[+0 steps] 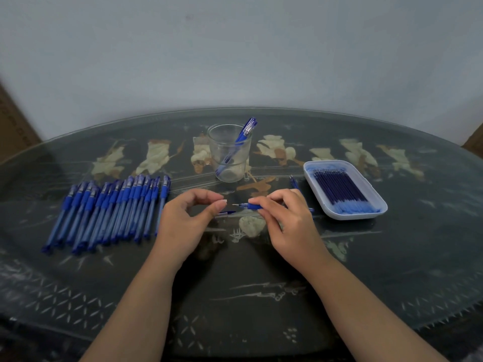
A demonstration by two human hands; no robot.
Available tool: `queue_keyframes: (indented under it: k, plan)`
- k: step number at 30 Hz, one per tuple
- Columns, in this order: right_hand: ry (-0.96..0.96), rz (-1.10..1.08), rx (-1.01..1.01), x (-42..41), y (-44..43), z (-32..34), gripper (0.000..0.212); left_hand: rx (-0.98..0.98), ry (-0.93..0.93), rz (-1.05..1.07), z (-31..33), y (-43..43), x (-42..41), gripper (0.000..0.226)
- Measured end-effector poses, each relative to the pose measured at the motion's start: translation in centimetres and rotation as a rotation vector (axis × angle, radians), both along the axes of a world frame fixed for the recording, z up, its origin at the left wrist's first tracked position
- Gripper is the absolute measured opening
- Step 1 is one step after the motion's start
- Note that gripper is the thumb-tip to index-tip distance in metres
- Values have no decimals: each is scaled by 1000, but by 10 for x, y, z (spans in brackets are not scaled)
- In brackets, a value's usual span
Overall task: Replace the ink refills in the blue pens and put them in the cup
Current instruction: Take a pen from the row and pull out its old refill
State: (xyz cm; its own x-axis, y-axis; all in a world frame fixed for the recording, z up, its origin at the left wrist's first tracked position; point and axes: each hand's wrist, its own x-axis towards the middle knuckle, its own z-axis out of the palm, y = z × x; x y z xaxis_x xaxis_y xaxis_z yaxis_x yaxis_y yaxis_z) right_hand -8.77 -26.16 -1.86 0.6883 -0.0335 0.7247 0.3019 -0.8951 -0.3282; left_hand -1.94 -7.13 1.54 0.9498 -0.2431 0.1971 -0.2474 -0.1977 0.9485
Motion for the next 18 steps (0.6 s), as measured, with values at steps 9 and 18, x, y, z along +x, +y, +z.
queue_keyframes:
  k: [9,18]
  plan:
    - [5,0,5,1,0,0,24,767,-343,13,18,35,9,18]
    - [12,-8,-15,0,0,0,26,799,-239,49,1,28,14,22]
